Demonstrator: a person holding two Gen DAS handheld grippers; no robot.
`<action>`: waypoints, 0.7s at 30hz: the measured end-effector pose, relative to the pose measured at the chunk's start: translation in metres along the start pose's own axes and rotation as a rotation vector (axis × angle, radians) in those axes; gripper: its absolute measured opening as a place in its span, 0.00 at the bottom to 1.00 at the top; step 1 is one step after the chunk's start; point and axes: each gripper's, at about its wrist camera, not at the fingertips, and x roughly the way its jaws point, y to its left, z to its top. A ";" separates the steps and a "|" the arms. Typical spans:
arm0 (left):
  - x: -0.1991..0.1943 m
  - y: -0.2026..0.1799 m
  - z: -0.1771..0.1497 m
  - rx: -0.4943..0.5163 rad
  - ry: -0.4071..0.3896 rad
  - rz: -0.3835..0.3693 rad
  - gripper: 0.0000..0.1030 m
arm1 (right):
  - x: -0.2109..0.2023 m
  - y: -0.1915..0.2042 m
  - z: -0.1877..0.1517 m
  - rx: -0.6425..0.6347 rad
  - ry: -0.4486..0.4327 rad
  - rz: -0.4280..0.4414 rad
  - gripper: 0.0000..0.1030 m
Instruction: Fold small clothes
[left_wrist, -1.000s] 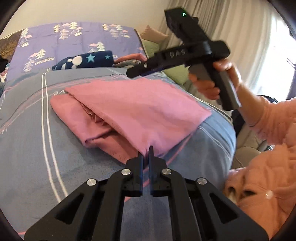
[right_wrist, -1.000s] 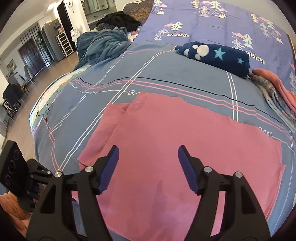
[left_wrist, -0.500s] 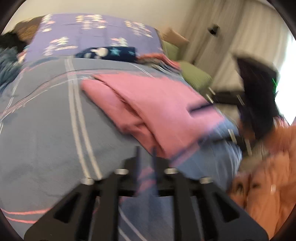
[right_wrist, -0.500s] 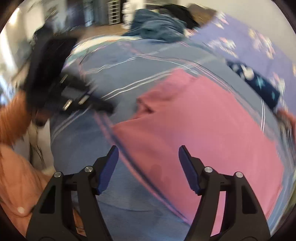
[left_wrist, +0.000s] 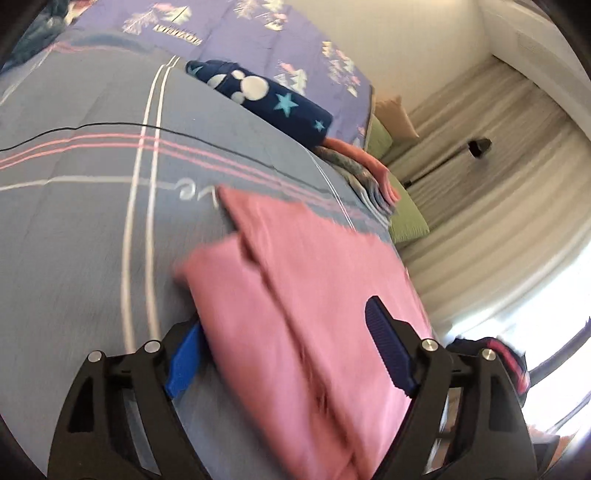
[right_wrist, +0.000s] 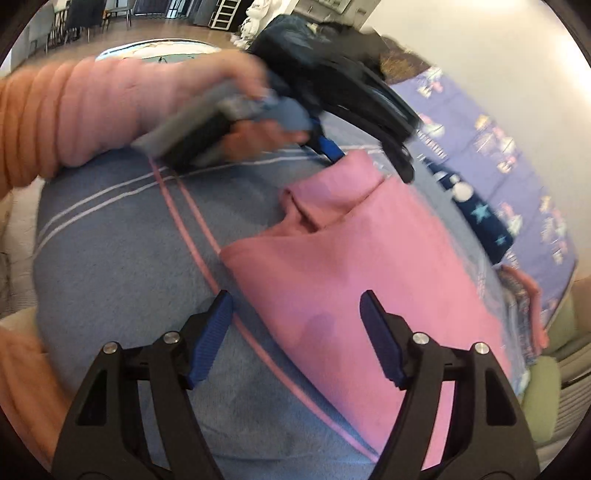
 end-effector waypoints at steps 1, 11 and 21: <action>0.005 -0.001 0.005 -0.010 0.007 0.001 0.69 | 0.000 0.005 0.000 -0.013 -0.016 -0.035 0.68; 0.024 -0.002 0.012 -0.007 0.078 0.146 0.07 | 0.025 0.016 0.015 0.048 -0.017 -0.084 0.04; 0.020 -0.002 0.007 0.055 0.064 0.185 0.07 | 0.004 0.012 0.008 0.104 -0.062 -0.014 0.13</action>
